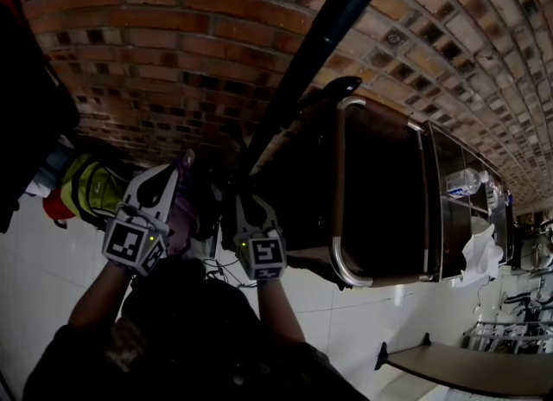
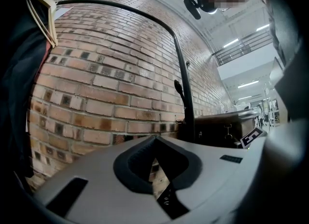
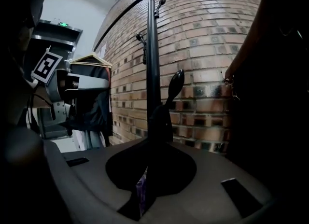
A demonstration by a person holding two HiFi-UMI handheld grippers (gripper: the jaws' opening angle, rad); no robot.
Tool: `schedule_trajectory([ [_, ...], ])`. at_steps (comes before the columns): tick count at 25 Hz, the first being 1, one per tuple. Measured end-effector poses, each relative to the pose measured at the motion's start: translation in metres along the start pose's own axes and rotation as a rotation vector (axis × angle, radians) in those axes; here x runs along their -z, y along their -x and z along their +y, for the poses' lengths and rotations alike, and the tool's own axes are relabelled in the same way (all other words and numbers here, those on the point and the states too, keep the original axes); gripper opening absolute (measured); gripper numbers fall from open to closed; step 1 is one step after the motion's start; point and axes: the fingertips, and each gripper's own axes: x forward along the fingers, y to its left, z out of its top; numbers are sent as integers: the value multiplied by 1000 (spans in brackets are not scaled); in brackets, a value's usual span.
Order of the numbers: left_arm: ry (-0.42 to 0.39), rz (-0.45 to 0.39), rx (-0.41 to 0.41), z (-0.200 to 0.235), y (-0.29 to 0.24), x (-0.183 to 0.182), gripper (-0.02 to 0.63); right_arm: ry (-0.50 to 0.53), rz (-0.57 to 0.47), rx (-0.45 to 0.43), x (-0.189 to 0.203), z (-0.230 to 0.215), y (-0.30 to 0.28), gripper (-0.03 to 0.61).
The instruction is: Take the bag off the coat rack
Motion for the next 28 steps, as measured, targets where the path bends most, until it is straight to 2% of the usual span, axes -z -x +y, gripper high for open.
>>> schedule_trajectory([
  [4,9,-2,9,6,-2,-1,40,-8,-86,-19,-15,8,9,37],
  [9,-4,4,30,7,-5,-1,40,-32,-106,-18,-31,13,17,34],
  [19,-7,26,68,15,-14,0,40,-206,-178,-18,-64,4,16,31],
  [25,7,36,74,22,-19,2,40,-201,-181,25,-73,4,13,28],
  [28,18,46,80,24,-21,3,40,-196,-214,31,-92,0,18,28],
])
